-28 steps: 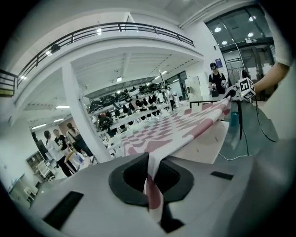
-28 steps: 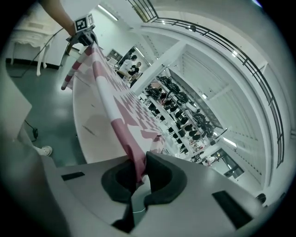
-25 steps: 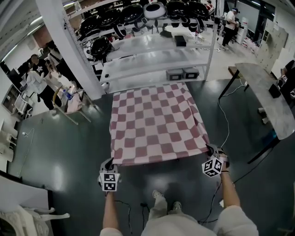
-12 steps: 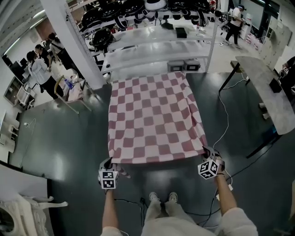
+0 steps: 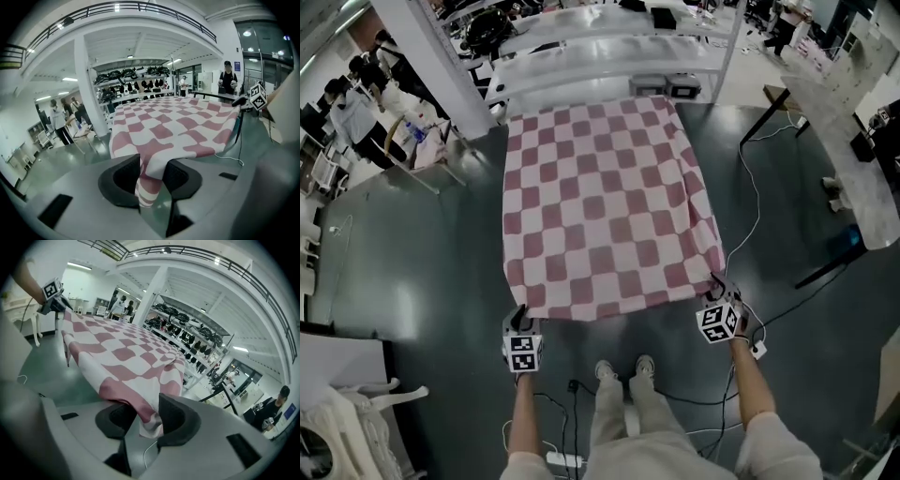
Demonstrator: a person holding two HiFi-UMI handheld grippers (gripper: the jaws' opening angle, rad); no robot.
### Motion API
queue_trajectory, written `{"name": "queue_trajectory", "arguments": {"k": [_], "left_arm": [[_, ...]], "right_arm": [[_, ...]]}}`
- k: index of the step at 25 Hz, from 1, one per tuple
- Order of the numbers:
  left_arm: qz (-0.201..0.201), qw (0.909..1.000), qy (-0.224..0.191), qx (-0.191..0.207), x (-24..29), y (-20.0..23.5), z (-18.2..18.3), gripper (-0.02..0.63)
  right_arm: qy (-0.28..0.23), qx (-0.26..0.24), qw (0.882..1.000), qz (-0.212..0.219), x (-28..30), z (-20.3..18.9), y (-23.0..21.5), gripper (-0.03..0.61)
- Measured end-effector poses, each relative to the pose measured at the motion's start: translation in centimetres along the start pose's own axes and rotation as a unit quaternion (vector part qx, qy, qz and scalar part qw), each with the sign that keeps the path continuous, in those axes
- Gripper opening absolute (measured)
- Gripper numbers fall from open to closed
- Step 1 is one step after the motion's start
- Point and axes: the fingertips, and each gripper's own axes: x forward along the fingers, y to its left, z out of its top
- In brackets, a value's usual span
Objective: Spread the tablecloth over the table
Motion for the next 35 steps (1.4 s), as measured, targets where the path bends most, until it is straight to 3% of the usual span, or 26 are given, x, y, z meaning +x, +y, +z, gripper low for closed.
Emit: {"name": "queue_trajectory", "arguments": {"k": [4,6,8,10,12,19,22,26,31,35], "left_arm": [[-0.010,0.9994,0.004,0.033,1.5,-1.3,-2.7,0.170],[-0.012,0.9973,0.014,0.071,2.4,-1.9,-4.3,0.227],[-0.007,0.9894,0.026,0.143,3.6,-2.6,-5.5,0.383],[-0.007,0.9751,0.027,0.220,4.6,-3.8,-6.0,0.387],[-0.016,0.9632,0.030,0.267,5.1,-5.2,-6.8,0.387],[-0.056,0.9347,0.062,0.345,6.3,-9.3,-11.4,0.385],[-0.066,0.9367,0.060,0.339,6.0,-10.6,-11.8,0.385],[-0.072,0.9524,0.044,0.293,5.0,-11.4,-10.1,0.360],[-0.061,0.9759,-0.002,0.209,2.8,-11.9,-5.1,0.268],[-0.053,0.9924,-0.038,0.105,0.6,-11.8,-1.1,0.107]], "right_arm": [[0.012,-0.033,0.999,-0.006,1.3,-1.6,2.2,0.231],[0.019,-0.072,0.997,-0.005,2.1,-2.6,3.8,0.281],[0.023,-0.129,0.991,-0.009,3.3,-3.4,5.4,0.340],[0.025,-0.170,0.985,-0.013,4.6,-4.1,6.9,0.368],[0.031,-0.179,0.983,-0.012,5.0,-5.0,8.1,0.386],[0.047,-0.238,0.969,0.045,4.5,-8.8,14.4,0.367],[0.046,-0.246,0.967,0.056,3.7,-8.9,15.3,0.324],[0.035,-0.195,0.979,0.044,2.3,-6.7,14.3,0.258],[0.015,-0.026,0.999,0.021,-0.5,-2.2,11.8,0.158],[0.003,0.126,0.992,0.030,-2.8,0.3,10.9,0.071]]}}
